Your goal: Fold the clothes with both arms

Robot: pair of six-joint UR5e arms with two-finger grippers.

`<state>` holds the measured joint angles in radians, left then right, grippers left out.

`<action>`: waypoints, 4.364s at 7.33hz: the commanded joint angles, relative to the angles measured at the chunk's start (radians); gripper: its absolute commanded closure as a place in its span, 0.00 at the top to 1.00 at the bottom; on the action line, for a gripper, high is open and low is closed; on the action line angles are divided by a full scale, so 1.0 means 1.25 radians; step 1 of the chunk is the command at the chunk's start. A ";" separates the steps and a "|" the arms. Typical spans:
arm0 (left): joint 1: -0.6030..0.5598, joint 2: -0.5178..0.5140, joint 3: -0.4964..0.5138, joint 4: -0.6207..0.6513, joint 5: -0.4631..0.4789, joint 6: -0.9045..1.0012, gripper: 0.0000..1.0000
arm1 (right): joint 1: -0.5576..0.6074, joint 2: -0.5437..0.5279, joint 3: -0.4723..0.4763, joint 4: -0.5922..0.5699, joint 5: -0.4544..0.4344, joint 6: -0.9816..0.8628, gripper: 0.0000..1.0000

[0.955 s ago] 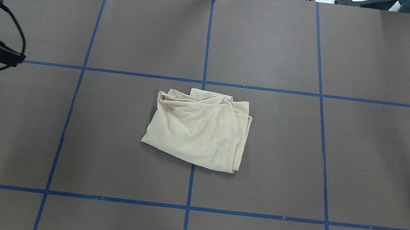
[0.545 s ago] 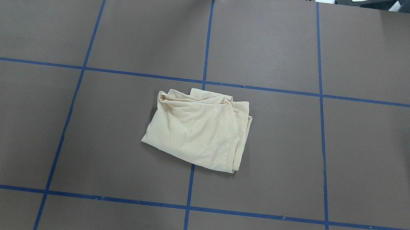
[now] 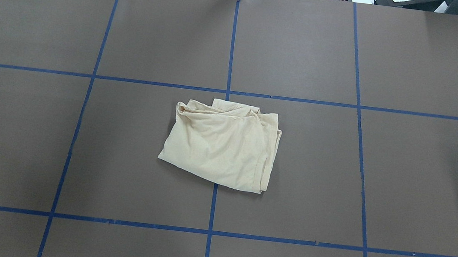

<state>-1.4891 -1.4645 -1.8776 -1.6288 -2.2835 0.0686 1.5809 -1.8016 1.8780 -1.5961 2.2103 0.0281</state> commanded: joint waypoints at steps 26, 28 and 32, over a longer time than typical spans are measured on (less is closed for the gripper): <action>-0.064 0.059 0.096 -0.006 -0.013 0.105 1.00 | -0.058 -0.064 0.043 0.020 0.079 -0.018 1.00; -0.064 0.060 0.096 -0.008 -0.009 0.107 1.00 | -0.058 -0.064 0.043 0.020 0.077 -0.018 1.00; -0.064 0.060 0.097 -0.008 -0.010 0.103 1.00 | -0.058 -0.062 0.030 0.020 0.079 -0.016 1.00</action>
<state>-1.5692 -1.3896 -1.7571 -1.6383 -2.2955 0.1985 1.5079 -1.8808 1.9208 -1.5708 2.3086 0.0076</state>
